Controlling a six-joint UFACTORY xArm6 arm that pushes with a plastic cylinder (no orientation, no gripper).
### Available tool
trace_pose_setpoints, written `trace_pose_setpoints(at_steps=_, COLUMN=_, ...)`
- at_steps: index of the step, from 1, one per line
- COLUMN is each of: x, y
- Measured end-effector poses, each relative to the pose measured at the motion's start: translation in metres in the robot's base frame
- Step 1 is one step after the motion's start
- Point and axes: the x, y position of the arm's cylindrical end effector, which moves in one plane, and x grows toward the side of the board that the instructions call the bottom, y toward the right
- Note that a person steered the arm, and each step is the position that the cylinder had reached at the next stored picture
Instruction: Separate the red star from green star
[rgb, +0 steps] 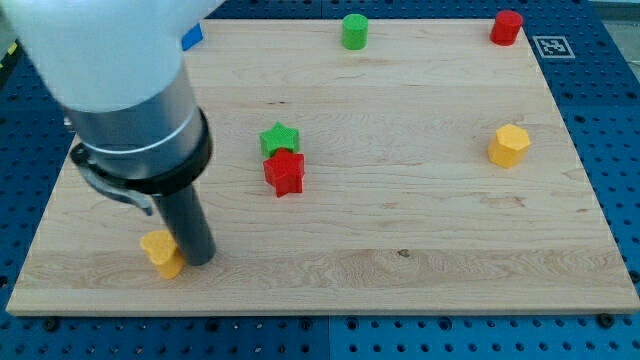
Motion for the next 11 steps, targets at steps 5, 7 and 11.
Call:
trace_pose_setpoints(at_steps=5, x=-0.014, y=0.011)
trace_pose_setpoints(at_steps=7, x=-0.014, y=0.041)
trace_pose_setpoints(at_steps=11, x=-0.035, y=0.171)
